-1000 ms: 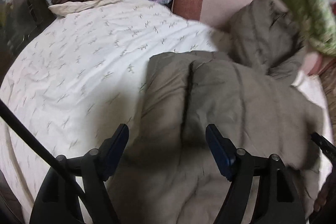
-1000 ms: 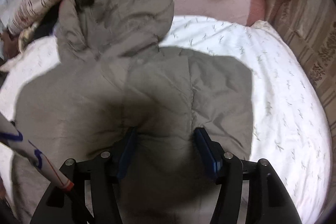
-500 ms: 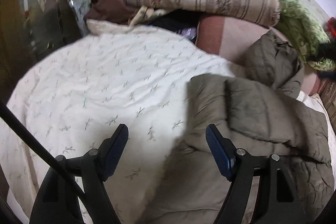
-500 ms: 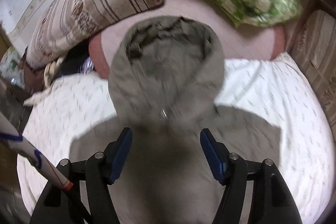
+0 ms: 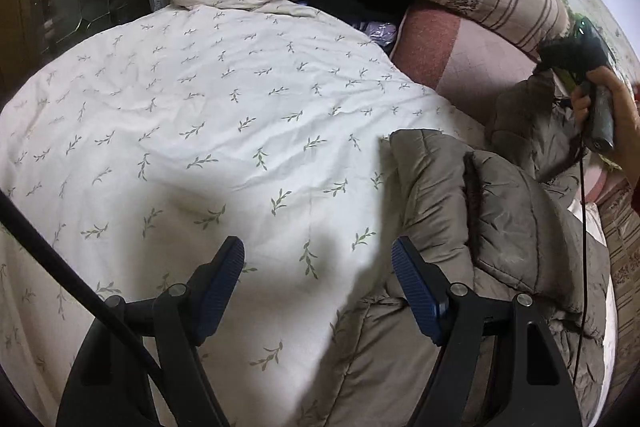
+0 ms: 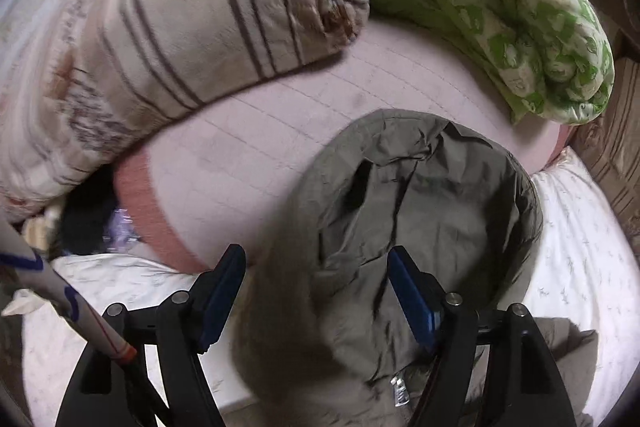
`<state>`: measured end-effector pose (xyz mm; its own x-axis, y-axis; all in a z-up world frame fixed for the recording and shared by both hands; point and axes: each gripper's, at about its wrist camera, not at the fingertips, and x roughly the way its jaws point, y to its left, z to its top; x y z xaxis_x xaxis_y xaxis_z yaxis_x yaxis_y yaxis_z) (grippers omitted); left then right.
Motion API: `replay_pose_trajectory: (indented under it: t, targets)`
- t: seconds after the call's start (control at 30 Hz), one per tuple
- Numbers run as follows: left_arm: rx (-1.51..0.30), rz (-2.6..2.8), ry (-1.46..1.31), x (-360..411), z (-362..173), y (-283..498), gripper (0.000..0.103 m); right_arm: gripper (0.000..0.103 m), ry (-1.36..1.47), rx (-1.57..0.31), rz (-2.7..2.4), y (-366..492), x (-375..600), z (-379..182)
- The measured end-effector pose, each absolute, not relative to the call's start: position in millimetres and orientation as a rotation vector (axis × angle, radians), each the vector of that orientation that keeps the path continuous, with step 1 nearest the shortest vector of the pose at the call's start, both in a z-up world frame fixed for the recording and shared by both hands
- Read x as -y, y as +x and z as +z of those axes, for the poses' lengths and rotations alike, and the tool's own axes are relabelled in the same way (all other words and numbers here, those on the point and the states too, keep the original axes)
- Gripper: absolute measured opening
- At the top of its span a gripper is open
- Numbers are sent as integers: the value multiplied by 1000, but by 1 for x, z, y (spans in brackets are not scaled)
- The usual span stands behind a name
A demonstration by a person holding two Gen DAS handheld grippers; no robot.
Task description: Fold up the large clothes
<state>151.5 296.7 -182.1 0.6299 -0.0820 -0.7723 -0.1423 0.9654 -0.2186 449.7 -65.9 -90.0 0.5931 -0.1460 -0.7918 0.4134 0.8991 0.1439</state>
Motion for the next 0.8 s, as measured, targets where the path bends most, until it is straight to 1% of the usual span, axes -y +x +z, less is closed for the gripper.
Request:
replay_pose_trajectory:
  t: [0.03, 0.07, 0.1, 0.13, 0.33, 0.43, 0.53, 0.6, 0.67, 0.73, 0.8]
  targets:
    - [-897, 34, -273, -296, -183, 152, 76, 62, 328, -895, -329, 451, 68, -93]
    - [-901, 31, -276, -296, -183, 152, 76, 24, 331, -910, -314, 450, 70, -97]
    - [-903, 28, -280, -296, -183, 152, 76, 9, 343, -928, -286, 447, 72, -99]
    - [-901, 28, -284, -296, -182, 150, 76, 8, 351, -947, -257, 442, 72, -99]
    - [-873, 43, -318, -305, -172, 142, 76, 7, 252, -873, -169, 358, 52, -53]
    - [-859, 56, -333, -311, -168, 136, 76, 6, 219, -847, -73, 292, 24, -26]
    - [-843, 65, -350, -318, -163, 129, 76, 6, 177, -827, 3, 222, -9, -12]
    - [-835, 69, -363, -323, -161, 126, 76, 6, 161, -830, 39, 176, -28, -20]
    - [-831, 69, -381, -327, -160, 124, 76, 6, 162, -858, 58, 139, -42, -43]
    - [-826, 72, -387, -329, -159, 122, 76, 6, 185, -916, 52, 118, -53, -81]
    - [-818, 86, -375, -329, -157, 121, 76, 6, 207, -980, 24, 122, -55, -119]
